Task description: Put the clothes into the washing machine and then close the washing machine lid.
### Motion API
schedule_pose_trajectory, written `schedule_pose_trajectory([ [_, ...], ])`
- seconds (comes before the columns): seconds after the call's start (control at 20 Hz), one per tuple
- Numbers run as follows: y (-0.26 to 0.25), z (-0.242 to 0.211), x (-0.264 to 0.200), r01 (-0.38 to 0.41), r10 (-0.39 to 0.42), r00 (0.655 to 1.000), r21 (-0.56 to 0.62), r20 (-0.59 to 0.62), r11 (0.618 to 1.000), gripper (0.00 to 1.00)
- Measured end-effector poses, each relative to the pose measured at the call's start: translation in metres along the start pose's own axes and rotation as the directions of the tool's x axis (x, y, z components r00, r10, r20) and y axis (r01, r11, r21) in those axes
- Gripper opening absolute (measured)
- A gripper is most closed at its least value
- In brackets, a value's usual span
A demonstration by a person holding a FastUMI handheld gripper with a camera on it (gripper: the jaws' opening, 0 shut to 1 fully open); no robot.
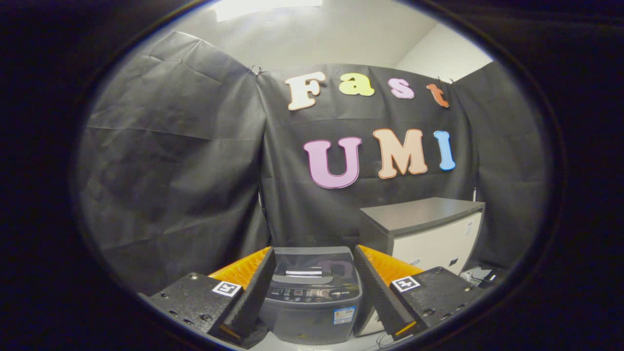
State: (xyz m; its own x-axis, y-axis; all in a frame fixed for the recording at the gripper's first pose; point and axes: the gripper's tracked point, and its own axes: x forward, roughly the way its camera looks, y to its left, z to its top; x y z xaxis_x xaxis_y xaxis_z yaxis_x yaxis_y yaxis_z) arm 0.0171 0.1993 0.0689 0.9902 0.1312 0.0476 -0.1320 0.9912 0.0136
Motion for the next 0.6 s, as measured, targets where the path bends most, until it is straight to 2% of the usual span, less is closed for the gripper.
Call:
schedule_pose_trajectory([
  [0.35, -0.007, 0.002, -0.042, -0.007, 0.007, 1.0, -0.019, 0.0, 1.0, 0.96],
  [0.6, -0.011, 0.001, -0.053, -0.011, 0.011, 1.0, -0.006, -0.001, 1.0, 0.96],
])
